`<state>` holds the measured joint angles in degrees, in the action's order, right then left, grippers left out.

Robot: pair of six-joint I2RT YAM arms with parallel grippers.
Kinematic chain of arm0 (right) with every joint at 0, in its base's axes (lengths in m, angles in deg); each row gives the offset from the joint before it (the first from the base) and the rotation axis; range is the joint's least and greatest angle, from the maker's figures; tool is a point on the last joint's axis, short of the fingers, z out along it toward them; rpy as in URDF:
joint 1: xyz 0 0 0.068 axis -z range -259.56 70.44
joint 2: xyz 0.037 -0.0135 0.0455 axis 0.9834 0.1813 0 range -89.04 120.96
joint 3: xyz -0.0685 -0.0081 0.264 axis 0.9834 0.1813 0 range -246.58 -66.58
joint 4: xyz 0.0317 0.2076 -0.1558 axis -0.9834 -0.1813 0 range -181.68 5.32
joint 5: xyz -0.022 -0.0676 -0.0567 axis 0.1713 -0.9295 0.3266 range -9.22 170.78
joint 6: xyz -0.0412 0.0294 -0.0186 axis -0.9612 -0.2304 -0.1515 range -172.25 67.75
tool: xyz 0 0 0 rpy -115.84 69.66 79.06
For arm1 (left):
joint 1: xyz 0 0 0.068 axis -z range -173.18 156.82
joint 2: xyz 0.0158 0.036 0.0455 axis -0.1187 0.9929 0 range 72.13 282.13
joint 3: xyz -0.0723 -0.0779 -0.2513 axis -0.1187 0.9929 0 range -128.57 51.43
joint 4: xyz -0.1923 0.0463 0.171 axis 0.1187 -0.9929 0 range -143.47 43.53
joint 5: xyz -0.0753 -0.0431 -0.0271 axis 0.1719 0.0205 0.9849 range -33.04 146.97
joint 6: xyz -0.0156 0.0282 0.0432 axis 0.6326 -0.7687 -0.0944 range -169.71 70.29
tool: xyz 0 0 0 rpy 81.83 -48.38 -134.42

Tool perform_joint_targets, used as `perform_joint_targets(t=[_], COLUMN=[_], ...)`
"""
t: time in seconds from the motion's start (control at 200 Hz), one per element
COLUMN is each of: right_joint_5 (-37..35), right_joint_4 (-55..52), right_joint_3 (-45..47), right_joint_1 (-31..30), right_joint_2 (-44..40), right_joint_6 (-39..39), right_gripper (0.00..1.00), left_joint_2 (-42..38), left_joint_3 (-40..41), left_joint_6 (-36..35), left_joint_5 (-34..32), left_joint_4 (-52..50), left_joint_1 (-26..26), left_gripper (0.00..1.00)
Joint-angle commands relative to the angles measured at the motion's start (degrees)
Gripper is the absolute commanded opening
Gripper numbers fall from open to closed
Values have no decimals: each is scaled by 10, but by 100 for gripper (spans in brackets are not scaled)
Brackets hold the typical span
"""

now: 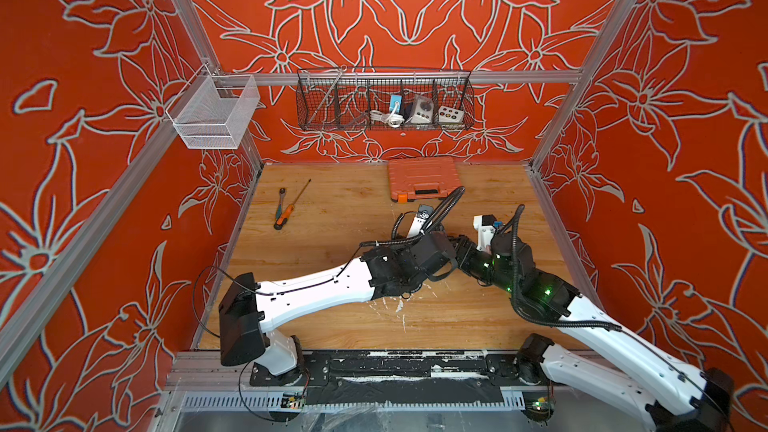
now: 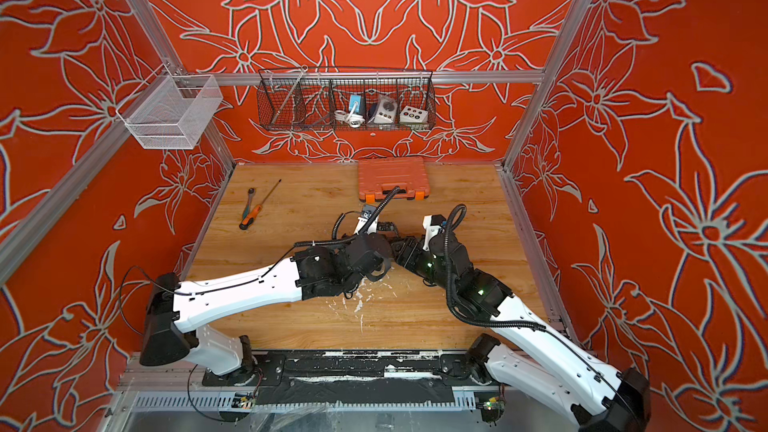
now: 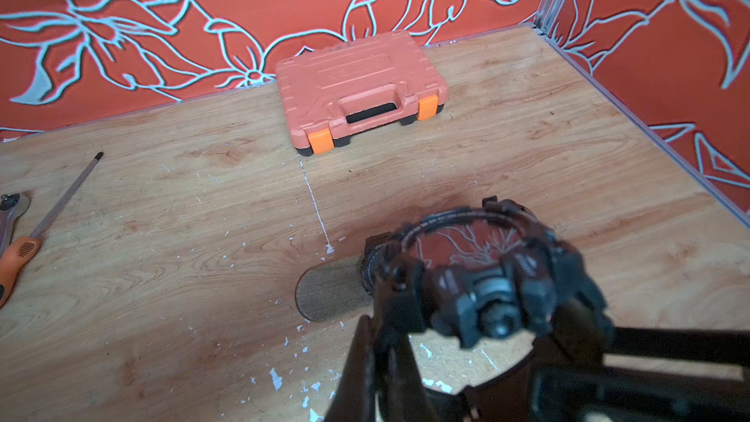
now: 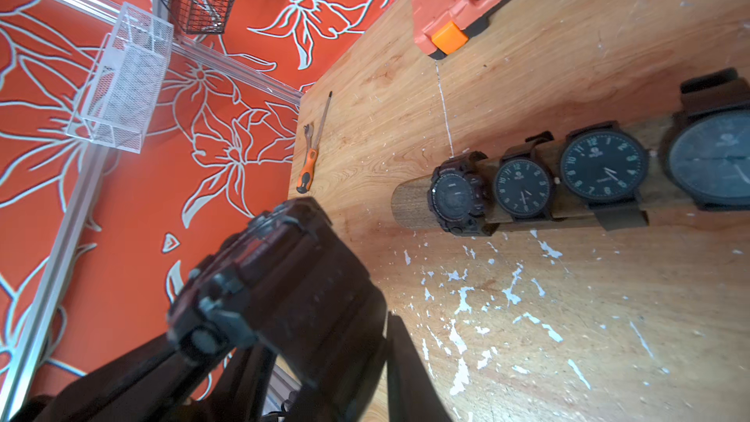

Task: Place watch on stand
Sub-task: Pick up the watch at the center of the board.

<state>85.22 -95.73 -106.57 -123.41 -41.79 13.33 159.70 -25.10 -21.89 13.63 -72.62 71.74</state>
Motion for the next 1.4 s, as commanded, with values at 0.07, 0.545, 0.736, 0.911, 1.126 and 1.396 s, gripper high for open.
perform_joint_targets(t=[0.07,0.545,0.736,0.911,1.126,1.396], right_joint_5=[-27,-54,-80,-110,-105,-65], right_joint_4=[14,-25,-30,-53,-26,35], right_joint_3=[6,-7,-12,-24,-12,28], right_joint_1=[-4,-5,-4,-2,2,1], right_joint_2=[-7,-5,-6,-13,-38,-77], right_joint_6=[6,-41,-96,-197,-335,-483], right_gripper=[43,8,3,1,0,0], left_joint_2=[11,12,-30,-110,-220,-277], left_joint_3=[-18,-16,37,137,245,274], left_joint_6=[-12,-29,-54,-104,-110,-152], left_joint_5=[-31,-52,13,124,231,308], left_joint_4=[17,36,106,192,228,240], left_joint_1=[16,36,36,36,5,-26], left_gripper=[0,0,21,38,59,75])
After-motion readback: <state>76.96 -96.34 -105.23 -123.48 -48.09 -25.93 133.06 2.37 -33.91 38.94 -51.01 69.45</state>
